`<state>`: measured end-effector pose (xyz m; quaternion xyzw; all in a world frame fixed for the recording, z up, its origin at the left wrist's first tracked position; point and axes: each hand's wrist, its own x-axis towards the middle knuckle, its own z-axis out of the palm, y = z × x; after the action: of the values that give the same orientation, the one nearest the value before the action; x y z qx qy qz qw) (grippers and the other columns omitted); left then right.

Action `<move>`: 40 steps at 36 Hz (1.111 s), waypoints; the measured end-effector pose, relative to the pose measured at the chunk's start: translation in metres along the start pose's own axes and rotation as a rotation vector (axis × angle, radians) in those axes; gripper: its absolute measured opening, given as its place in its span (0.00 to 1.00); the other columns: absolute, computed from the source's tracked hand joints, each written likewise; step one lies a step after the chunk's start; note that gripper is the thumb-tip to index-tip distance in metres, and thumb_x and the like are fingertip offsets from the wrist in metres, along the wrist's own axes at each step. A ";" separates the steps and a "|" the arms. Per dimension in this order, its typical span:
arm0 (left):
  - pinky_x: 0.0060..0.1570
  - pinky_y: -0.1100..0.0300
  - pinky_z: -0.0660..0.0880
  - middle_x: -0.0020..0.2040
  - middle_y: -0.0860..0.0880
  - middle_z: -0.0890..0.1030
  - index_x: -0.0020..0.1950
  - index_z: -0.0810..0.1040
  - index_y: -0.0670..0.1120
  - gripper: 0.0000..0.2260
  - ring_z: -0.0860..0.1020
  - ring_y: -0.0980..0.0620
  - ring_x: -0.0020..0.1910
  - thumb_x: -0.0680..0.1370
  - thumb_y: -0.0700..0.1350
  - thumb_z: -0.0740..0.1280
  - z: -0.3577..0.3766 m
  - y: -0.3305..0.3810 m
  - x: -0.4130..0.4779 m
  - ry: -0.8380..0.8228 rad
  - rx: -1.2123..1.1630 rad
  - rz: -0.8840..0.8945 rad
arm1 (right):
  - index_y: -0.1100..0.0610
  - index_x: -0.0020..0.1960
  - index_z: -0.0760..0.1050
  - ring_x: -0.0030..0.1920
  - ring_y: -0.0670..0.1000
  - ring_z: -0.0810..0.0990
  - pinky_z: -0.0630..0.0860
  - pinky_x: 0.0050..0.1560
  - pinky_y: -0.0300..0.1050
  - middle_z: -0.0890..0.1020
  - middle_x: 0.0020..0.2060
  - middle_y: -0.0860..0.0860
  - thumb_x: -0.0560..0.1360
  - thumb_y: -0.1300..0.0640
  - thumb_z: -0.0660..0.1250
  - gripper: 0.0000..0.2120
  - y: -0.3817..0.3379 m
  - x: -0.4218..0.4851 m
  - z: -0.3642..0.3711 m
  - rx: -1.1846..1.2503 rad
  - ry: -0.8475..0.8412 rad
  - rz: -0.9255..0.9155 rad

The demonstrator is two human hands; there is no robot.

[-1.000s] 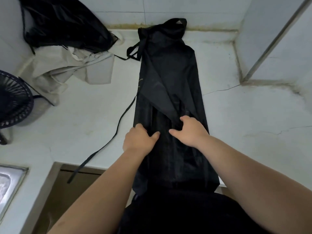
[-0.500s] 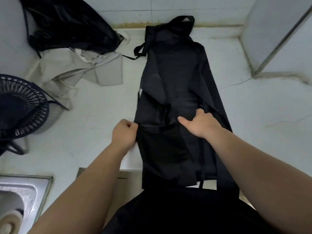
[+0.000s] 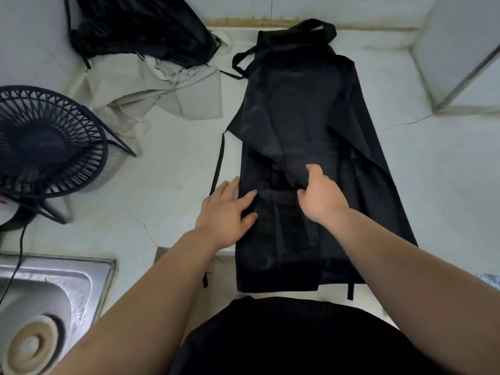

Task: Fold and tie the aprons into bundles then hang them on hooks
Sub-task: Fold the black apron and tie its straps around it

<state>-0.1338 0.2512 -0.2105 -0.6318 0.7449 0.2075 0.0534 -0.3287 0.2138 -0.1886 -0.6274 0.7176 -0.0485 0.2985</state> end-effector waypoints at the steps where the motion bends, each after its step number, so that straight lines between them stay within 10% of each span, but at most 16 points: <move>1: 0.73 0.49 0.50 0.79 0.49 0.44 0.78 0.52 0.60 0.25 0.44 0.47 0.78 0.82 0.59 0.53 0.003 0.000 0.000 0.004 0.025 0.001 | 0.55 0.75 0.52 0.53 0.58 0.76 0.74 0.48 0.50 0.73 0.60 0.57 0.80 0.57 0.59 0.27 0.003 -0.001 0.001 -0.014 0.023 0.002; 11: 0.74 0.49 0.49 0.79 0.49 0.40 0.79 0.49 0.56 0.27 0.42 0.47 0.78 0.81 0.61 0.51 0.004 0.001 -0.006 -0.022 0.078 0.037 | 0.55 0.62 0.65 0.45 0.56 0.72 0.68 0.41 0.48 0.71 0.58 0.56 0.77 0.66 0.59 0.15 0.014 -0.010 0.008 -0.192 0.127 -0.042; 15: 0.73 0.49 0.50 0.79 0.49 0.47 0.78 0.52 0.58 0.28 0.47 0.47 0.77 0.80 0.62 0.55 -0.003 -0.002 -0.003 -0.043 0.066 0.037 | 0.53 0.60 0.75 0.60 0.56 0.70 0.71 0.55 0.47 0.65 0.68 0.53 0.77 0.65 0.59 0.15 0.000 -0.006 0.001 -0.304 0.013 -0.159; 27: 0.66 0.52 0.62 0.73 0.53 0.65 0.62 0.75 0.49 0.14 0.60 0.51 0.73 0.83 0.52 0.55 -0.026 0.000 0.026 0.058 -0.055 0.042 | 0.47 0.76 0.56 0.73 0.61 0.55 0.57 0.70 0.55 0.44 0.77 0.54 0.79 0.51 0.56 0.25 -0.037 0.044 -0.011 -0.520 -0.102 -0.275; 35: 0.56 0.53 0.65 0.63 0.48 0.74 0.74 0.61 0.50 0.22 0.68 0.45 0.63 0.80 0.53 0.57 -0.047 0.010 0.069 -0.054 0.205 -0.044 | 0.50 0.77 0.51 0.72 0.60 0.58 0.59 0.69 0.54 0.46 0.77 0.54 0.79 0.51 0.57 0.29 -0.045 0.091 -0.032 -0.490 -0.041 -0.312; 40: 0.54 0.54 0.66 0.61 0.47 0.74 0.67 0.66 0.48 0.18 0.69 0.45 0.60 0.78 0.49 0.59 -0.055 0.017 0.089 -0.040 0.200 -0.092 | 0.56 0.73 0.62 0.63 0.58 0.71 0.68 0.60 0.51 0.67 0.69 0.55 0.78 0.58 0.58 0.23 -0.043 0.116 -0.049 -0.317 0.083 -0.261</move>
<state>-0.1572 0.1501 -0.1869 -0.6524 0.7310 0.1423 0.1406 -0.3189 0.0820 -0.1724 -0.7515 0.6408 0.0007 0.1573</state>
